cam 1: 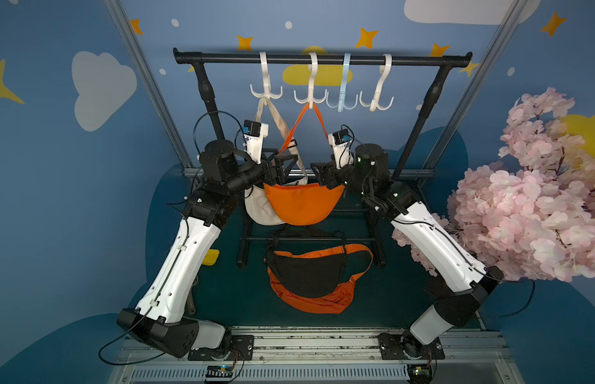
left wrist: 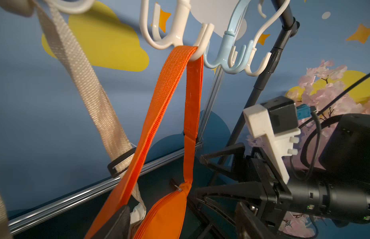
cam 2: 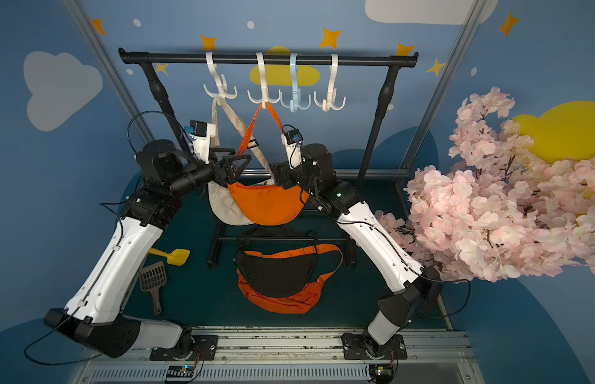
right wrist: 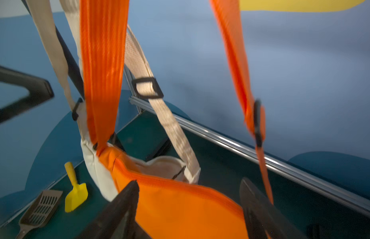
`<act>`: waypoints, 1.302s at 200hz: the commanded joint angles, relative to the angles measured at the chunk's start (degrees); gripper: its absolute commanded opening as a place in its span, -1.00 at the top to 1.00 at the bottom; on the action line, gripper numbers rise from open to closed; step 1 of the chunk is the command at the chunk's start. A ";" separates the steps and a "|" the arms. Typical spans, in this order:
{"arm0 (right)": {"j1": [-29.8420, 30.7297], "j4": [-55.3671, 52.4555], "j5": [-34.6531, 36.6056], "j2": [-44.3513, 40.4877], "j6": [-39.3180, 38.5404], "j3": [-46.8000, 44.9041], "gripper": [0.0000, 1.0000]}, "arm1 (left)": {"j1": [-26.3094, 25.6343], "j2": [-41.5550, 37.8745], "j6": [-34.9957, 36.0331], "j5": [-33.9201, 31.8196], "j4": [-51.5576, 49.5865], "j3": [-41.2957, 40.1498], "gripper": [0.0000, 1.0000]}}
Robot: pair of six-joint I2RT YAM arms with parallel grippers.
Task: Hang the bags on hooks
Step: Hang the bag on the hook, then pick up the bag from the bag.
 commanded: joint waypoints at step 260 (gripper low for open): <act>-13.49 0.53 -2.75 6.17 12.27 -35.25 -0.10 | 0.55 -33.95 0.01 -22.12 7.05 -41.70 -0.84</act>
